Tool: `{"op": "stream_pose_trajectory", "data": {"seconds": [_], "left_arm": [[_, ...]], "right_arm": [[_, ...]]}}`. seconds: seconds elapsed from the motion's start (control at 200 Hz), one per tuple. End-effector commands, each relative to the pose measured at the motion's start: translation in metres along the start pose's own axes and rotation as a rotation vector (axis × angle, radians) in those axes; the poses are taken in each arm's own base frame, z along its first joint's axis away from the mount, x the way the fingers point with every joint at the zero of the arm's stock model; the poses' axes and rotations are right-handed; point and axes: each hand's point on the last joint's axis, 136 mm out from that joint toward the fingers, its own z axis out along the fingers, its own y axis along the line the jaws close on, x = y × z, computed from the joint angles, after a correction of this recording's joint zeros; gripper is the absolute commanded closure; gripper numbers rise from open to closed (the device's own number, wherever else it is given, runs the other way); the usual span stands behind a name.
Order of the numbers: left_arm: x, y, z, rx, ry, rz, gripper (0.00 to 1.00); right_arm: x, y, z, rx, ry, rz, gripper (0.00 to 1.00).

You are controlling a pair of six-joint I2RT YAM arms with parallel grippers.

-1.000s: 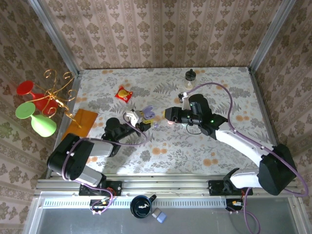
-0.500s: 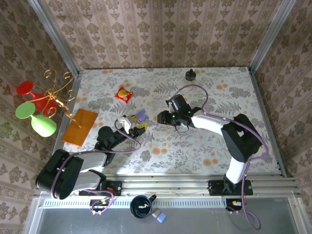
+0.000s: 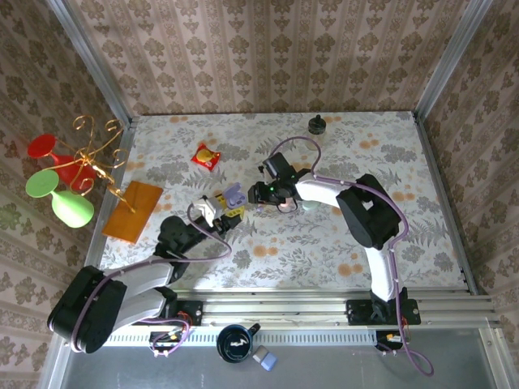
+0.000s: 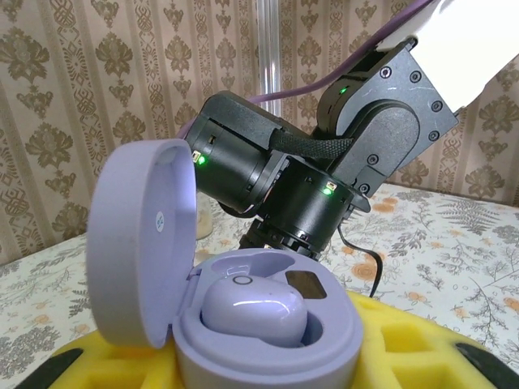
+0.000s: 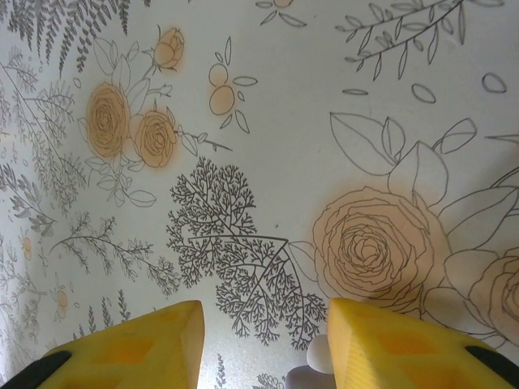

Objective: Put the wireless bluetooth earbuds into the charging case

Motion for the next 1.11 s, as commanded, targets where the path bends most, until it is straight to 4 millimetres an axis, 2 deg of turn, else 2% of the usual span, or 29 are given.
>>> {"op": "stream_pose_trajectory", "data": {"seconds": [0.0, 0.49, 0.61, 0.71, 0.925, 1.05, 1.1], "left_arm": [[-0.001, 0.0, 0.0, -0.005, 0.01, 0.059, 0.76], [-0.002, -0.001, -0.001, -0.012, 0.006, 0.097, 0.75], [0.0, 0.001, -0.002, -0.025, 0.012, 0.095, 0.76], [-0.001, 0.009, -0.004, -0.068, 0.013, 0.088, 0.76], [-0.001, 0.026, -0.01, -0.128, 0.034, 0.075, 0.77], [0.004, 0.04, -0.016, -0.185, 0.057, 0.041, 0.77], [0.006, 0.057, -0.023, -0.246, 0.068, 0.028, 0.78]], "right_arm": [[0.01, 0.001, 0.006, -0.001, 0.049, -0.02, 0.54], [0.036, 0.0, -0.011, 0.025, 0.063, -0.04, 0.54], [0.042, 0.005, -0.015, 0.002, 0.067, -0.034, 0.54], [0.045, 0.009, -0.018, -0.014, 0.073, -0.052, 0.54], [0.037, -0.005, -0.034, 0.108, 0.027, -0.121, 0.54], [0.034, -0.01, -0.043, 0.218, 0.002, -0.159, 0.54], [0.033, -0.009, -0.047, 0.272, -0.009, -0.195, 0.54]]}}
